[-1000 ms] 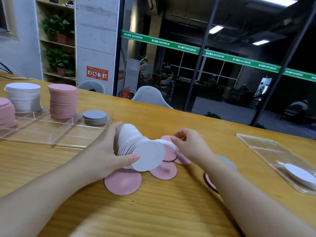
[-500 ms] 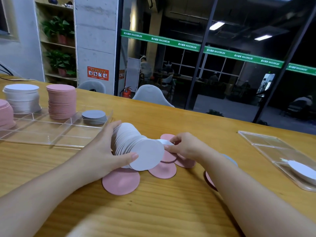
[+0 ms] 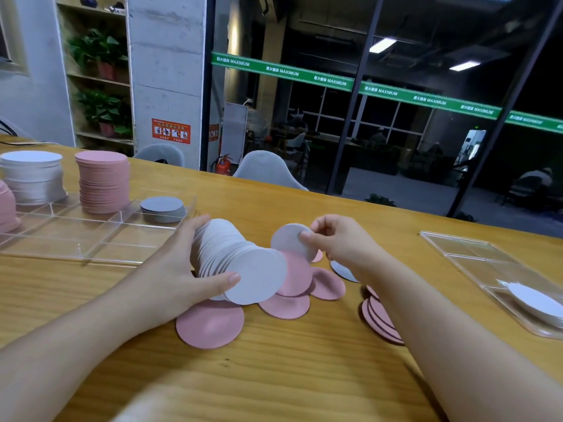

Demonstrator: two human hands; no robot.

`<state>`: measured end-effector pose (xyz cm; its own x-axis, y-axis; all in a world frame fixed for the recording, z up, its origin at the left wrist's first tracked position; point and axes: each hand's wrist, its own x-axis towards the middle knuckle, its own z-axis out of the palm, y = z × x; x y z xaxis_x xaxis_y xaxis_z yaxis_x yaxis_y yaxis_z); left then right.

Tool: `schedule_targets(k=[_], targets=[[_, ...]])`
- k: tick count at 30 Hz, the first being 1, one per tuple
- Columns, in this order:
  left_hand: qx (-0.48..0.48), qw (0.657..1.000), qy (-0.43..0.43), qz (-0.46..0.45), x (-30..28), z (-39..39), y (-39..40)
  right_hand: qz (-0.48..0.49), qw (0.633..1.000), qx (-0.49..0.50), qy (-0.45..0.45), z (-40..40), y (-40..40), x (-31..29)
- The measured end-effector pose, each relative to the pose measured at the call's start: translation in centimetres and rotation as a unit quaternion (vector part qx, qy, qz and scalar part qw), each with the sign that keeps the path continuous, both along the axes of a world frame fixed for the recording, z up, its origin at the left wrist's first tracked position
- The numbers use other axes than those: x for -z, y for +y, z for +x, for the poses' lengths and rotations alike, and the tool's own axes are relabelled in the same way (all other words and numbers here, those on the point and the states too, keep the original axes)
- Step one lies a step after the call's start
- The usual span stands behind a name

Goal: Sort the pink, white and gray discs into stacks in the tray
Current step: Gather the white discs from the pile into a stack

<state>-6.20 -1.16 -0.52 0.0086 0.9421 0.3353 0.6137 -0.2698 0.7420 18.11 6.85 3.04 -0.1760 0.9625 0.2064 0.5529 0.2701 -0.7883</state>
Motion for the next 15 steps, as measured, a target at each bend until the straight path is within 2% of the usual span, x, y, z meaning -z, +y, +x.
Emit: schedule_targets(k=[2,4,6,8,11,15], targets=[[-0.002,1.0,0.0,0.0,0.0,0.1,0.0,0.017,0.999,-0.028,0.028,0.5,-0.4,-0.9],[-0.002,1.0,0.0,0.0,0.0,0.2,-0.1,0.01,0.994,-0.061,0.093,1.2,-1.0,-2.2],[-0.001,1.0,-0.001,0.0,0.0,0.3,-0.1,-0.027,0.982,-0.107,0.155,2.0,-1.8,-3.4],[-0.001,1.0,-0.004,0.001,0.0,0.3,-0.1,-0.091,0.967,-0.165,0.169,2.3,-2.6,-4.4],[-0.002,1.0,-0.006,0.002,0.0,0.1,-0.1,-0.18,0.95,-0.233,0.101,1.6,-3.4,-4.9],[0.006,1.0,0.001,-0.001,0.1,0.0,0.1,-0.161,0.96,-0.218,-0.066,-0.2,-3.4,-4.1]])
